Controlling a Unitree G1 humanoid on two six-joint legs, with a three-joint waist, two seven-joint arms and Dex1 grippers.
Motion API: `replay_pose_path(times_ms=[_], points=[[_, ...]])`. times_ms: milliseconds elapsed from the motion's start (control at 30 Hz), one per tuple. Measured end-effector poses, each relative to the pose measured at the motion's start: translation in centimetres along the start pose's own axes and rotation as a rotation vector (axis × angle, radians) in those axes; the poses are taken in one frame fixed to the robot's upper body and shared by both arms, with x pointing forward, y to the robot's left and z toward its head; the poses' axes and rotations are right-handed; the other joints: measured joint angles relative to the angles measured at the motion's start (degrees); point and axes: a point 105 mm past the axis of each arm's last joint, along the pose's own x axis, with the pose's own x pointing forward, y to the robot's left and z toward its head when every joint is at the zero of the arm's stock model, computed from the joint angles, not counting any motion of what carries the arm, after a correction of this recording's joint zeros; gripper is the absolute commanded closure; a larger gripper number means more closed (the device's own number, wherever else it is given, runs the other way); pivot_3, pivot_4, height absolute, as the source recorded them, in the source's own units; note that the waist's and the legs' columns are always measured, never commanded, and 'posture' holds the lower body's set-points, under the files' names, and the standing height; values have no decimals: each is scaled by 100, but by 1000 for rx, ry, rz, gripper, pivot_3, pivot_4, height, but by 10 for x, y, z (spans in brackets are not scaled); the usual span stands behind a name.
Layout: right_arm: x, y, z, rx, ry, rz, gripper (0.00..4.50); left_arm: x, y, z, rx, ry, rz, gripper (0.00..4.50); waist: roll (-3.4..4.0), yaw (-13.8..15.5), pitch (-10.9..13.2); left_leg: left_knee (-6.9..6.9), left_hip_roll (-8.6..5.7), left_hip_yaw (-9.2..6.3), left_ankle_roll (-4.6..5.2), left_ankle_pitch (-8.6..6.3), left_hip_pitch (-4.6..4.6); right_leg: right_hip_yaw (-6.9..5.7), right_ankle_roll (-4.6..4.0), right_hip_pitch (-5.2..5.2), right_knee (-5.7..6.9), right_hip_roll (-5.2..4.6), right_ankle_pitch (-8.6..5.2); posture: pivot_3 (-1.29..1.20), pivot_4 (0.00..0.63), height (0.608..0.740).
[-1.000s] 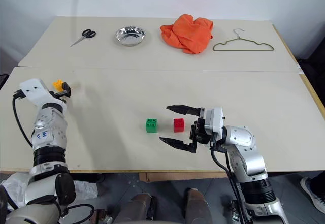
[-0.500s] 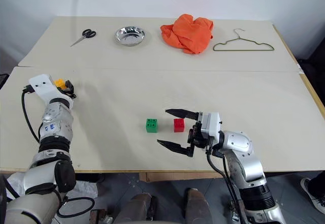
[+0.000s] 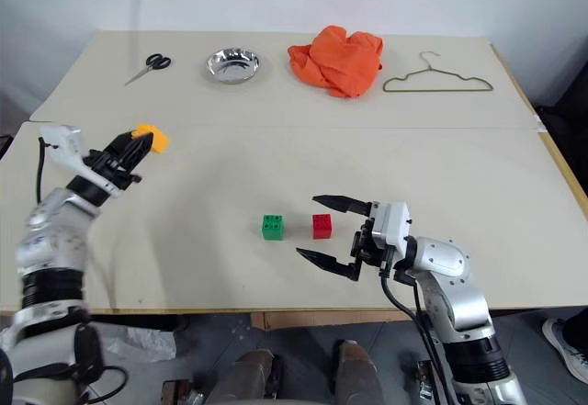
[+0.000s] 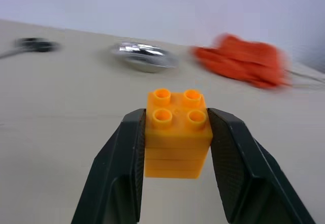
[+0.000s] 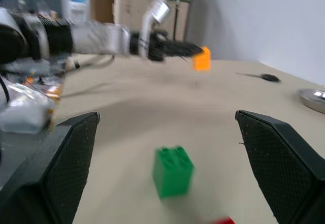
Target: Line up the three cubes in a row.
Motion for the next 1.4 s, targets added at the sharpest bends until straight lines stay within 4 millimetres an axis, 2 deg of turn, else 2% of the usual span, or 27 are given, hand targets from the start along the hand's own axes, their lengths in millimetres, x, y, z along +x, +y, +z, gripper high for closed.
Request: replay_pose_path(times_ms=[67, 100, 167, 233, 333, 433, 567, 733, 1067, 1300, 1367, 1400], points=[[-5, -6, 4, -27, -1, -27, 0, 1, -27, 7, 97, 69, -274, 3037, 8, 20, 3, 0, -1, -4, 0, 1, 3, 1, 0, 8, -3, 0, 0, 0, 150, 740], [-7, -7, 5, -36, 8, -25, 0, 1, -38, 3, 152, 132, -402, 3037, 13, 40, 1, 1, -4, -9, 1, 2, 5, -1, -1, 14, -6, 3, 0, 0, 150, 740], [-11, -5, 4, -41, 30, -10, 0, 1, -49, -9, 208, 231, -560, 3037, 18, 50, 1, 1, -10, -9, 5, 4, 6, 1, -1, 14, -3, 7, 0, 0, 150, 740], [-15, -3, 2, -41, 47, 2, 0, 2, -56, -30, 242, 328, -678, 3037, 17, 42, 2, 0, -13, -2, 8, 5, 2, -2, 0, 9, 0, 17, 0, 0, 150, 740], [-18, -4, 0, -39, 59, -3, 0, 12, -59, -52, 270, 372, -714, 3037, 16, 38, 3, 0, -13, -1, 11, 5, -4, -6, 1, 2, 4, 18, 1, 0, 150, 740], [-23, -4, -2, -33, 77, -25, 0, 25, -68, -66, 300, 383, -774, 3037, 15, 39, 3, 0, -14, 1, 15, 5, -6, -13, 3, 0, 6, 17, 1, 0, 150, 740], [-32, 0, -5, -24, 105, -52, 0, 30, -77, -70, 314, 371, -823, 3037, 15, 39, 3, 1, -15, 2, 17, 5, -4, -6, 3, 1, 7, 10, 2, 0, 150, 740], [-32, 1, -4, -25, 107, -72, 0, 33, -86, -73, 316, 366, -877, 3037, 16, 44, 3, 4, -16, 1, 18, 6, -1, -1, 4, 4, 8, 9, 2, 0, 150, 740], [-32, 0, -4, -31, 108, -75, 0, 30, -90, -75, 295, 371, -912, 3037, 16, 42, 3, 4, -17, -1, 20, 6, -2, 4, 4, 4, 7, 11, 2, 0, 150, 740], [-30, -1, -3, -36, 105, -67, 0, 23, -87, -86, 273, 412, -892, 785, 15, 31, 3, 4, -15, 2, 20, 6, -4, -1, 4, 2, 8, 17, 2, 0, 150, 740], [-28, -3, -1, -45, 97, -56, 0, 22, -81, -82, 284, 396, -863, 148, 15, 29, 3, 4, -15, 2, 19, 6, -4, -2, 4, 1, 8, 18, 2, 0, 150, 740], [-27, -4, 0, -46, 93, -51, 0, 22, -78, -78, 294, 379, -845, 29, 15, 30, 3, 4, -14, 1, 19, 6, -3, -2, 4, 1, 8, 17, 2, 0, 150, 740]])
